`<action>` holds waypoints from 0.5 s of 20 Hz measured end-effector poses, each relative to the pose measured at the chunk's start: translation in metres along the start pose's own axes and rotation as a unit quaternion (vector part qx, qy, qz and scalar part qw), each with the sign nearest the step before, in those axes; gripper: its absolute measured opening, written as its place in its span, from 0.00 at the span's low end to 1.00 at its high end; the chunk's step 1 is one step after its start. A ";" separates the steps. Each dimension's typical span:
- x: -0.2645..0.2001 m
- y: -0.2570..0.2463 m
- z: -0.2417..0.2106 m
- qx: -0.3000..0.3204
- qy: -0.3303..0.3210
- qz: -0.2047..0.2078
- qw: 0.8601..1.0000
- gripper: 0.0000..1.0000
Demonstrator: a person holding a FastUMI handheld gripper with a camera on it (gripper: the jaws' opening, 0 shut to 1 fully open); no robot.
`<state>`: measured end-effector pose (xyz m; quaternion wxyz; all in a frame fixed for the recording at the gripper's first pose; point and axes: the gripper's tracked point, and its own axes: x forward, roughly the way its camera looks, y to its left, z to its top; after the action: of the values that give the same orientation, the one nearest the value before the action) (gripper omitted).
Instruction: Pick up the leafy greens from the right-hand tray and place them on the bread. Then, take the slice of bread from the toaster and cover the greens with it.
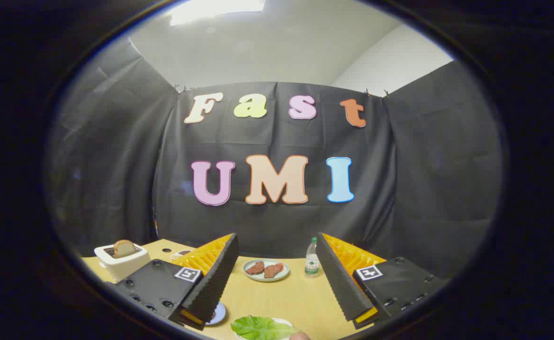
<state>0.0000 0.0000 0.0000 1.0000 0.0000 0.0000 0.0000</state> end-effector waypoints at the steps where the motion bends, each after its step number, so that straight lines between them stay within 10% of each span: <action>1: -0.001 0.001 -0.001 0.002 0.001 0.002 1.000 1.00; 10: -0.003 -0.006 0.002 0.014 -0.001 0.006 1.000 1.00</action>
<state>-0.0029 -0.0057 0.0019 0.9999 0.0141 -0.0007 0.0064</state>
